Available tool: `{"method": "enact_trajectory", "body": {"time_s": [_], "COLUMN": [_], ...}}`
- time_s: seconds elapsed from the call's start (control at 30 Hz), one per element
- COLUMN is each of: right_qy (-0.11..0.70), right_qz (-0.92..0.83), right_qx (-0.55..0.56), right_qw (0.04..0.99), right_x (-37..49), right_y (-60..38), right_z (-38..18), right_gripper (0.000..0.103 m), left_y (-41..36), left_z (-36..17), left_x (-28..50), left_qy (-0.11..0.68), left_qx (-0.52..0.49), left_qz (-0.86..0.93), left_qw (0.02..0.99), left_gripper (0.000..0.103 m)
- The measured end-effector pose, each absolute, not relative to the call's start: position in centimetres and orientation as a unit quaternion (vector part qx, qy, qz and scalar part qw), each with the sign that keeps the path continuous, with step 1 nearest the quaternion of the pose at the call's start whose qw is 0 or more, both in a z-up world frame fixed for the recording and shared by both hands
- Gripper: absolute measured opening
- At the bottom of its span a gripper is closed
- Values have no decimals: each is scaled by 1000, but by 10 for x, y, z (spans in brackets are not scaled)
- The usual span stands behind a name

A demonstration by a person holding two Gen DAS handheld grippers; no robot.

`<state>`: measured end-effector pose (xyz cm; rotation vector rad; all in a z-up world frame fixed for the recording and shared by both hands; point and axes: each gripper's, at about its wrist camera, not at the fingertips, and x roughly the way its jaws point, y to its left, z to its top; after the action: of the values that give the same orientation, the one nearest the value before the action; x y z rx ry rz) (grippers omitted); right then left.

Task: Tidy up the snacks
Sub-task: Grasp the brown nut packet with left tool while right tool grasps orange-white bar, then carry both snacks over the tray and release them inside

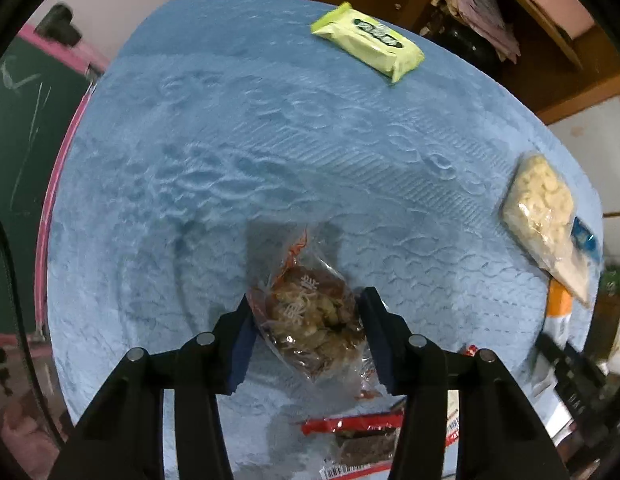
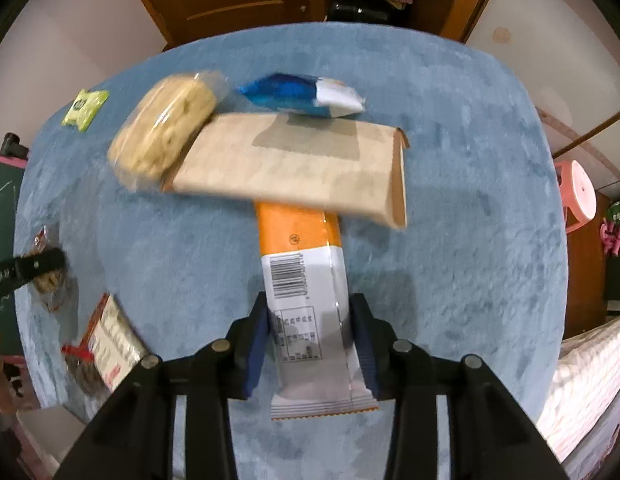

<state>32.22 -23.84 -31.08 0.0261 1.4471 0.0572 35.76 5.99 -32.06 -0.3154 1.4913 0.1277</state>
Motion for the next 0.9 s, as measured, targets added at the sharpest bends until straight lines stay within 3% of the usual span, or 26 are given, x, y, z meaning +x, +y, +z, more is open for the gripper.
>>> {"method": "enact_trajectory", "body": {"time_s": [0.23, 0.63, 0.9], "right_qy": [656, 579, 505], "right_qz": [49, 99, 160], "right_qx": [21, 55, 66], "right_qw": [753, 807, 845], "right_x": [275, 196, 100], "right_y": [-244, -254, -226], "right_z": [-284, -173, -96], "right_gripper": [39, 39, 39], "left_y": [74, 60, 54], "left_z": [-276, -127, -74], "left_x": [321, 210, 114], "left_qy": [653, 561, 523], "left_qx": [-145, -107, -71], "left_qz": [45, -28, -41], "left_qw": [742, 821, 849], "left_gripper": [48, 49, 49]}}
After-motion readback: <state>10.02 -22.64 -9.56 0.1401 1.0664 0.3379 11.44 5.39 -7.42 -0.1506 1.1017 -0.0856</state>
